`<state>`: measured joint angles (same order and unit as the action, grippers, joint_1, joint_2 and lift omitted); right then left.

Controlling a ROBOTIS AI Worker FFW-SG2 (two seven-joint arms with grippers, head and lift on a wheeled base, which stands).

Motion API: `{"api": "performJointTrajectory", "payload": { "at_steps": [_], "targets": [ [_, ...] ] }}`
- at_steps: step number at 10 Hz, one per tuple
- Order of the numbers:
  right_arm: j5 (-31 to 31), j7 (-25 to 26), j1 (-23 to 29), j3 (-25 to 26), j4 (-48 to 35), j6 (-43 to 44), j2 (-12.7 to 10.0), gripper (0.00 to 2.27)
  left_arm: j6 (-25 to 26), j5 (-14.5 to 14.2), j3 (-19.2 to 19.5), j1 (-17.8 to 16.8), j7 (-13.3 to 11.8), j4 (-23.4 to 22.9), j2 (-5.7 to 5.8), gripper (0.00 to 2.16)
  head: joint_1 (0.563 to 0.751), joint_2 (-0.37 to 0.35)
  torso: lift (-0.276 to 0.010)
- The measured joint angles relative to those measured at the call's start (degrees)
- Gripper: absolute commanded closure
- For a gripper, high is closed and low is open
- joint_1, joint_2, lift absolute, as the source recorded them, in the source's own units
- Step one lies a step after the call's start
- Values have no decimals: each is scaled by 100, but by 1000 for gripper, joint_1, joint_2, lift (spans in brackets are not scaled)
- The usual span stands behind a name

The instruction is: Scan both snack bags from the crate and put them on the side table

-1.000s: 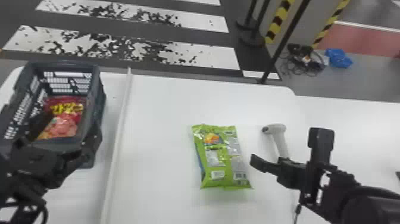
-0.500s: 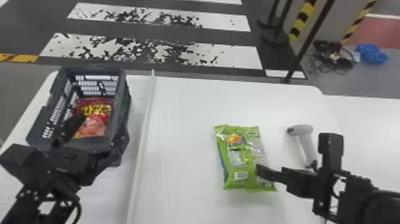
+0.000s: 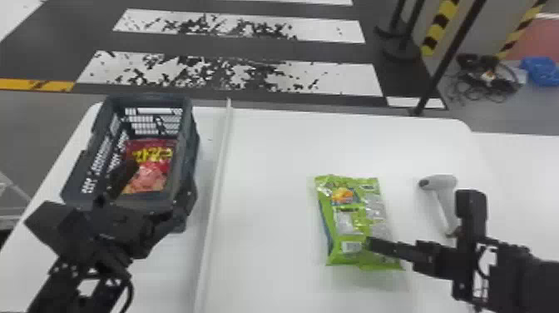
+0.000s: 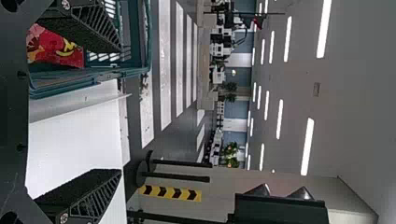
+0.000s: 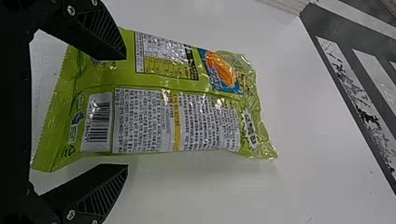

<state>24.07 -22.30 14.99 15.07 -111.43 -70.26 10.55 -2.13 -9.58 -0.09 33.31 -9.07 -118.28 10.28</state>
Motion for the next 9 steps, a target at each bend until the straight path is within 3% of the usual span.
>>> {"api": "performJointTrajectory", "payload": {
  "at_steps": [1,2,5,9],
  "targets": [
    [-25,-149,-80,-6,171,0,43,1112,0,0,0,0,1,9,0,80,695,-56,-87],
    [-35,-358,-142,5,326,-3,68,2243,-1,0,0,0,-2,20,-3,80,695,-53,-87],
    [132,-673,-223,166,538,-224,89,2260,-1,0,0,-1,-7,25,-9,80,695,-50,-87],
    [1443,-1214,-279,1224,531,-930,95,2260,-1,0,0,0,-7,24,-9,80,695,-59,-87]
  ]
}}
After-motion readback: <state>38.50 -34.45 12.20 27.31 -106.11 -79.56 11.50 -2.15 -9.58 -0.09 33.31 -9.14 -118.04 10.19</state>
